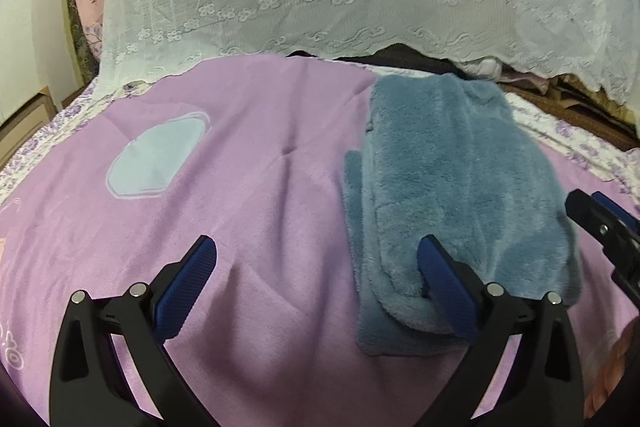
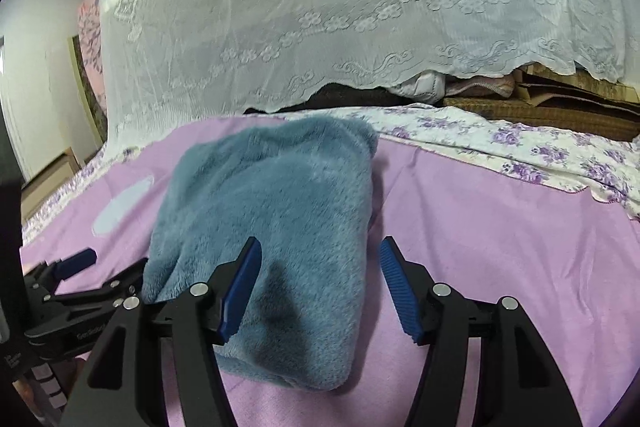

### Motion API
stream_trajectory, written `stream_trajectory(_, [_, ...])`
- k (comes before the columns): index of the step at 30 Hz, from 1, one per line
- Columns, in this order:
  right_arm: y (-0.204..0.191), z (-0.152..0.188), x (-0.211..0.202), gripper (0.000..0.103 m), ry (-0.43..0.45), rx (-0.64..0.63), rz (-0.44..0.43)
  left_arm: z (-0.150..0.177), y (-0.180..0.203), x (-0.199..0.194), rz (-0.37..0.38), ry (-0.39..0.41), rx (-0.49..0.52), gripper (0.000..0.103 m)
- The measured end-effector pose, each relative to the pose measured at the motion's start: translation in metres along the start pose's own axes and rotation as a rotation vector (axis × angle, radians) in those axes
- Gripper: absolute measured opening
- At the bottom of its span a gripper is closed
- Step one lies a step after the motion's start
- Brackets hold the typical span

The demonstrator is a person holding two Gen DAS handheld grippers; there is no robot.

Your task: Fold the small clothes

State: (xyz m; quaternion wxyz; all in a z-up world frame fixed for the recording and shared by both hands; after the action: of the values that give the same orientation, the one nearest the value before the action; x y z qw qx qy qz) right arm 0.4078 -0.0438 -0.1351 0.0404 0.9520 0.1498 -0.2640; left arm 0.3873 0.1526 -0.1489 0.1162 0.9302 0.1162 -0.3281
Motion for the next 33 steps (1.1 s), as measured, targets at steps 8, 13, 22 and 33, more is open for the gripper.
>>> stream_trajectory(8, [0.017, -0.007, -0.003, 0.078, 0.013, 0.080, -0.055, -0.005, 0.009, -0.011, 0.314, -0.133, -0.156, 0.099])
stream_trajectory(13, [0.029, -0.003, 0.005, 0.079, -0.008, 0.166, -0.104, 0.003, 0.018, 0.001, 0.374, -0.218, -0.183, 0.099])
stream_trajectory(22, [0.034, 0.016, 0.042, 0.080, -0.110, 0.333, -0.228, 0.025, 0.034, 0.042, 0.403, -0.377, -0.237, 0.099])
stream_trajectory(33, [0.027, 0.019, 0.085, 0.087, -0.183, 0.491, -0.404, 0.023, 0.054, 0.074, 0.474, -0.454, -0.285, 0.099])
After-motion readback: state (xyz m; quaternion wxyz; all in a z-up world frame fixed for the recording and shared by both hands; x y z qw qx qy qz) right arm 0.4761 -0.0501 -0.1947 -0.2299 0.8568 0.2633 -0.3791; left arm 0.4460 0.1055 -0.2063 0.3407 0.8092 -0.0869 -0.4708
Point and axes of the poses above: each gripper's, at about its wrist camera, not at the fingertips, and x roughly the way its jaws point, y to its right, z to its underside, the point moved 10 cm from there along x, roughly the way its jaws point, and after that the axes turned 11 degrees about -x, right-handed, at the moved point
